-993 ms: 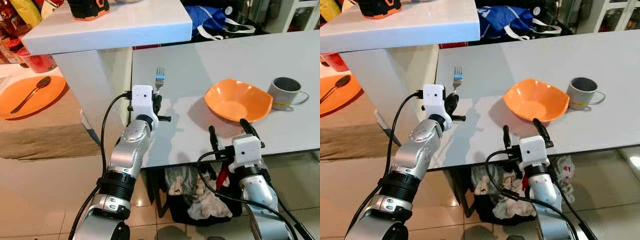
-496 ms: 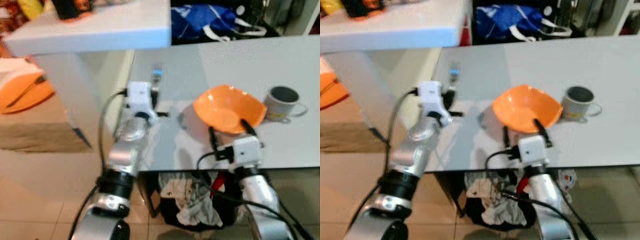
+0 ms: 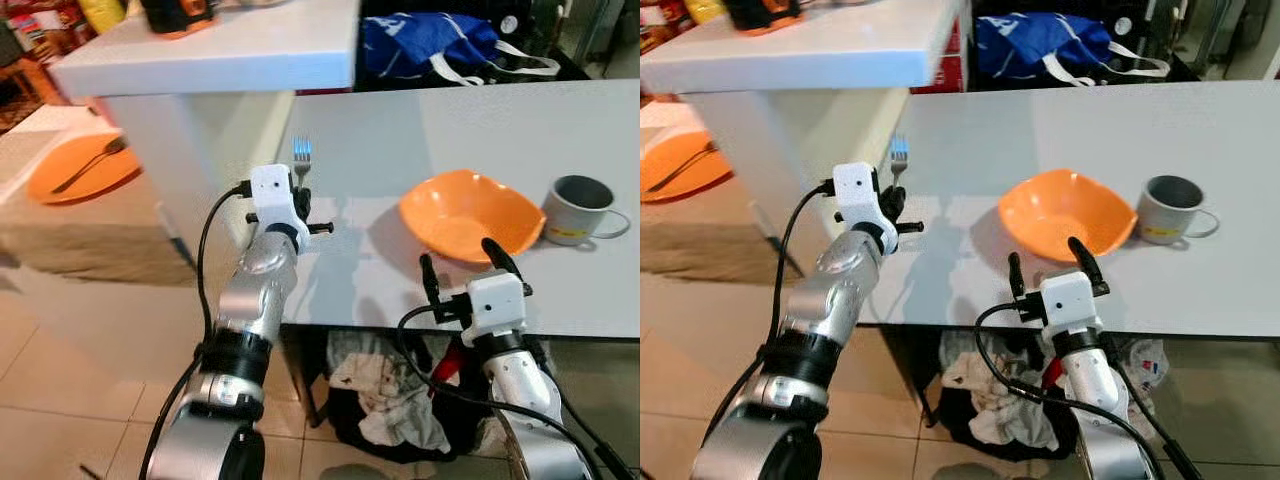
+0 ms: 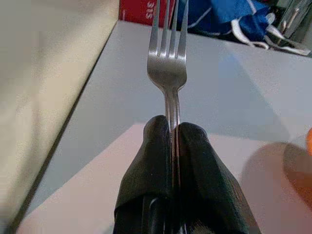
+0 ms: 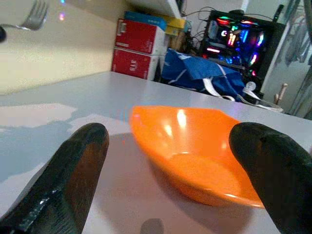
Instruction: Setting the table
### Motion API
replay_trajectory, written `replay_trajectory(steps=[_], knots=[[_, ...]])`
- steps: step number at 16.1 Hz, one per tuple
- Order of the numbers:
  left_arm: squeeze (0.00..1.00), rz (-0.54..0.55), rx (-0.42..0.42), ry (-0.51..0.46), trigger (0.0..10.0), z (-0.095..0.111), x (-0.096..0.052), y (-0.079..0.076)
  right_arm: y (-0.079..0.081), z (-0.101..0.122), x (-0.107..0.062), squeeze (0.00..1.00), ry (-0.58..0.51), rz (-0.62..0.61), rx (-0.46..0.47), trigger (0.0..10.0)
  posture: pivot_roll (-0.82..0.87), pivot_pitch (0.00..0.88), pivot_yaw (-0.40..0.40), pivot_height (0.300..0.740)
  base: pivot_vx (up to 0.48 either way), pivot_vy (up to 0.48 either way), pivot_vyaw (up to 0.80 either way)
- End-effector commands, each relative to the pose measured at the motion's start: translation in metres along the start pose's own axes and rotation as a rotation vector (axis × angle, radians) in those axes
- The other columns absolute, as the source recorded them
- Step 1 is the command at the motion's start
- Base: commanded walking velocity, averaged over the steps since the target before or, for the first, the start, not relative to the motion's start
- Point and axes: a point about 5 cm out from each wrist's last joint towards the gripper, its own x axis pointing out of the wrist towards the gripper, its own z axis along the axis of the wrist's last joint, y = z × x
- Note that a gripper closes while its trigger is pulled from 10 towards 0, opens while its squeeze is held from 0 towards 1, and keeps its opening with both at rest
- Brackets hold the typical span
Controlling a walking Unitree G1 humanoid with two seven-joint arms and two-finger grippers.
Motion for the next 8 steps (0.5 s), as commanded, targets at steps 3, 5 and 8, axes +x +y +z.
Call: replay_trajectory(steps=[3,5,8], knots=[[0.0,-0.055,0.02,0.093,0.0,-0.009,0.009,-0.012,0.003,0.004,-0.003,0.0,-0.006,0.014,0.007,10.0,-0.22,0.0,0.118,0.736,0.0,0.0,0.0],[0.0,-0.098,0.045,0.119,0.0,-0.01,0.014,-0.017,0.005,0.004,-0.007,0.0,-0.001,0.016,0.01,10.0,-0.23,0.0,0.131,0.736,0.0,0.0,0.0],[0.0,-0.139,0.056,0.124,0.0,-0.005,0.021,-0.027,0.009,0.005,-0.017,0.0,0.013,-0.001,0.02,10.0,-0.25,0.0,0.163,0.736,0.0,0.0,0.0]])
